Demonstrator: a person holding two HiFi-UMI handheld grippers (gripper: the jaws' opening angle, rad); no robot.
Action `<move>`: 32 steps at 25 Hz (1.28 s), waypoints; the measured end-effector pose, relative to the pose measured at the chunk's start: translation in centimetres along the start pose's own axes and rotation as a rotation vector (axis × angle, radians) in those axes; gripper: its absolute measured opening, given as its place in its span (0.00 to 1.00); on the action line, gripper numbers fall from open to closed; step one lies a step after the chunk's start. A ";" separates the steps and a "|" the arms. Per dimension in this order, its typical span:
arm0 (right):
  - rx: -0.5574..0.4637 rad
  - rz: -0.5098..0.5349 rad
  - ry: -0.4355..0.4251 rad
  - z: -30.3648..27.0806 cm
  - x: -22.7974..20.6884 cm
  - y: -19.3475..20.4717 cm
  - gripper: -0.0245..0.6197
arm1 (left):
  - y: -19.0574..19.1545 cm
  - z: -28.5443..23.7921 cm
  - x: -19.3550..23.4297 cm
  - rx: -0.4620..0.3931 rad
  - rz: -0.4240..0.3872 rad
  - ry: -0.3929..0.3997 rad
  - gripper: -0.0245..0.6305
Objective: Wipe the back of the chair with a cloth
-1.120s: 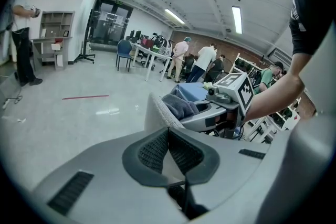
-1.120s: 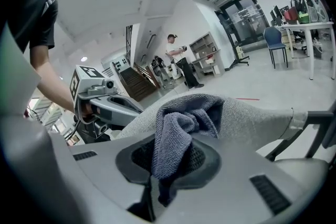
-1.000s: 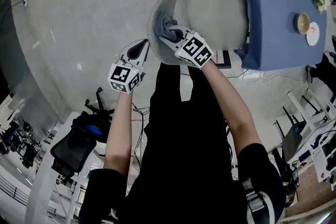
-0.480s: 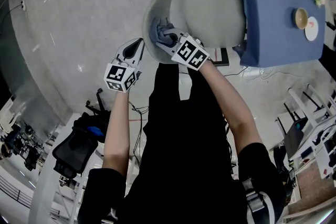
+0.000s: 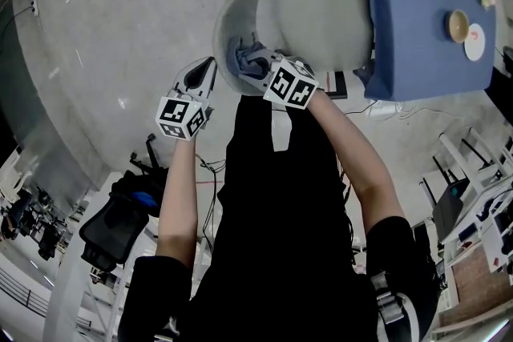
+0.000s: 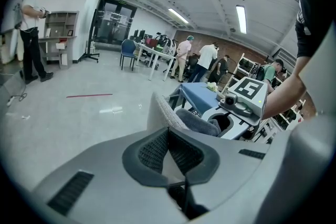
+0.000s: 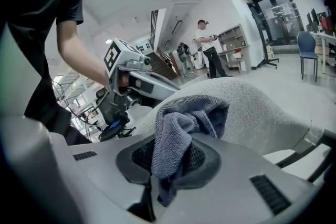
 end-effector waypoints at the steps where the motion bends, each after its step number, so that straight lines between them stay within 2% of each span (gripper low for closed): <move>1: 0.003 0.002 -0.010 0.1 0.2 0.2 0.15 | 0.0 0.0 0.0 -0.001 0.002 -0.001 0.07; 9: 0.041 0.028 -0.108 0.9 2.3 2.1 0.15 | -0.1 -0.1 0.0 0.008 -0.001 -0.010 0.07; 14: 0.063 -0.026 -0.139 1.3 3.1 4.0 0.15 | -0.1 -0.1 -0.2 0.012 -0.006 -0.011 0.07; 27: 0.125 -0.167 -0.121 1.2 3.1 8.2 0.15 | -0.1 0.0 -0.3 0.017 -0.018 0.000 0.07; 32: 0.140 -0.219 -0.114 0.9 2.5 8.5 0.15 | -0.1 -0.1 -0.1 0.015 -0.011 0.009 0.07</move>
Point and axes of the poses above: the fingertips, and each gripper's own axes: z backward along the fingers, x to its left, y out of its underside, the point moved 1 cm from there along z, backward along the fingers, and after that the axes turned 6 degrees about y, right-handed, at the moved point
